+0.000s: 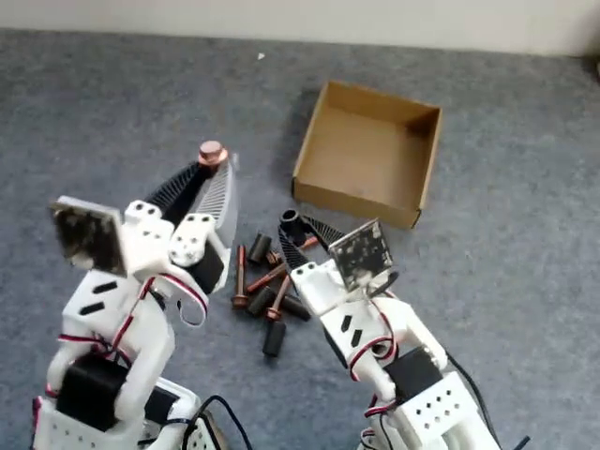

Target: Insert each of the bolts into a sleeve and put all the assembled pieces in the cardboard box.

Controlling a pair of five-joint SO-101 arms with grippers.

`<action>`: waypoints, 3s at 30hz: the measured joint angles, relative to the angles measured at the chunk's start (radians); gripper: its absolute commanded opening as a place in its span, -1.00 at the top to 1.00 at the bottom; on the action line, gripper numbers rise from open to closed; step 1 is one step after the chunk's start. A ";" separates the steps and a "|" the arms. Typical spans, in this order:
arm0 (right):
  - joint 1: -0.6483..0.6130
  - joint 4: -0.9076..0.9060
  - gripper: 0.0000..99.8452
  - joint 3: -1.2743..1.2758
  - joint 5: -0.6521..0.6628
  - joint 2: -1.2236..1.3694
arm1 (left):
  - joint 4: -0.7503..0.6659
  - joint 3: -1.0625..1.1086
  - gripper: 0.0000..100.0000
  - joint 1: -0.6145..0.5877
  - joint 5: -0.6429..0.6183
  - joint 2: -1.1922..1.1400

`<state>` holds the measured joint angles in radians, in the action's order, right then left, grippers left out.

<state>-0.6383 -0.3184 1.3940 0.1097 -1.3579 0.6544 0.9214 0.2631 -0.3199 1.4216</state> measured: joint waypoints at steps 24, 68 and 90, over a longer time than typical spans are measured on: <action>-0.046 0.503 0.99 0.279 0.083 -0.003 | -0.399 0.485 0.99 0.089 -0.250 0.206; -0.089 0.560 0.99 0.279 0.193 0.000 | -0.595 0.615 0.99 0.038 -0.209 0.216; -0.028 0.560 0.99 0.279 0.195 -0.002 | -0.565 0.672 0.99 0.160 -0.049 0.213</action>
<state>-0.6659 0.2417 1.6732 0.3046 -1.3594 0.0898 1.5934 0.4227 -0.3690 1.6349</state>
